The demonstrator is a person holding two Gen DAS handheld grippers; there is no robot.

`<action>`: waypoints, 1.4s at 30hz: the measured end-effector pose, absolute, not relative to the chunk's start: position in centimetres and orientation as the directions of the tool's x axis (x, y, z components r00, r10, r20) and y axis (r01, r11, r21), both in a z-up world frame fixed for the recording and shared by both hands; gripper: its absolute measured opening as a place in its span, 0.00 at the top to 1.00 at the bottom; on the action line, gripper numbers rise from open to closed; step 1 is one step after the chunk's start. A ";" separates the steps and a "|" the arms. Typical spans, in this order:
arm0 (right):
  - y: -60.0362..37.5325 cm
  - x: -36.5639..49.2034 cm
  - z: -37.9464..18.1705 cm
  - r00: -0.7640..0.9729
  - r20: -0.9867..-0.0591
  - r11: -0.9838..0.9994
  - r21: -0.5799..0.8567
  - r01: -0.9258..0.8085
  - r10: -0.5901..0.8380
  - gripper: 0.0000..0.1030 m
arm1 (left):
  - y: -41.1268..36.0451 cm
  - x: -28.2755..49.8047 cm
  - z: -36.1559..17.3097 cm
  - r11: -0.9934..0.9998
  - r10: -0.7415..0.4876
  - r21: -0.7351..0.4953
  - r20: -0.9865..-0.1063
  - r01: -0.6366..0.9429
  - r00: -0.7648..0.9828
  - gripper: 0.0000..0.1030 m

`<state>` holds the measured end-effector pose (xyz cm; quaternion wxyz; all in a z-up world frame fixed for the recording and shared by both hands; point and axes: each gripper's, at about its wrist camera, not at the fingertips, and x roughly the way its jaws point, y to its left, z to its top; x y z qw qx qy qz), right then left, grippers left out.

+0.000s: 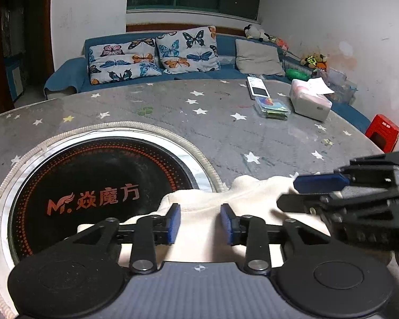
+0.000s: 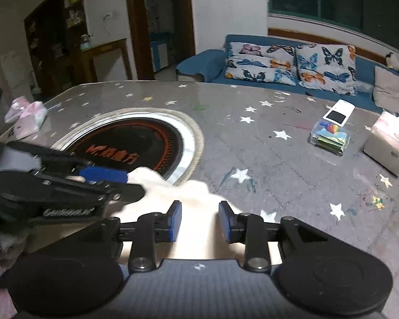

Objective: Fold clothes
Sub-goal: 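Lower the folded sweatshirt onto the table and open both grippers, then press and smooth the folded sweatshirt flat with both grippers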

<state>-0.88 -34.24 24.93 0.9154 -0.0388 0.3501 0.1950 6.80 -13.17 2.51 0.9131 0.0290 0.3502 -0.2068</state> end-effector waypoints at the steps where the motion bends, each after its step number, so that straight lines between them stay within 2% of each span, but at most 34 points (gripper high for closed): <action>1: -34.2 -1.2 24.9 0.674 -0.658 0.918 0.068 -0.390 0.335 0.69 | -13.2 6.6 2.6 0.913 -0.358 -0.092 -0.650 0.398 0.671 0.60; 3: -34.0 -2.0 24.8 0.665 -0.662 0.913 0.074 -0.401 0.345 0.64 | -13.1 6.2 2.8 0.912 -0.359 -0.090 -0.645 0.400 0.674 0.58; 14: -34.1 -5.0 24.8 0.664 -0.657 0.912 0.092 -0.399 0.357 0.54 | -12.7 3.2 3.8 0.910 -0.369 -0.093 -0.624 0.404 0.689 0.48; 22: -34.7 -8.4 24.7 0.667 -0.649 0.911 0.099 -0.401 0.364 0.42 | -11.6 -0.2 3.5 0.908 -0.375 -0.094 -0.619 0.409 0.690 0.43; 42: -37.3 -12.4 25.3 0.700 -0.646 0.928 0.035 -0.372 0.305 0.41 | -5.4 -3.4 2.5 0.950 -0.293 -0.100 -0.608 0.294 0.738 0.39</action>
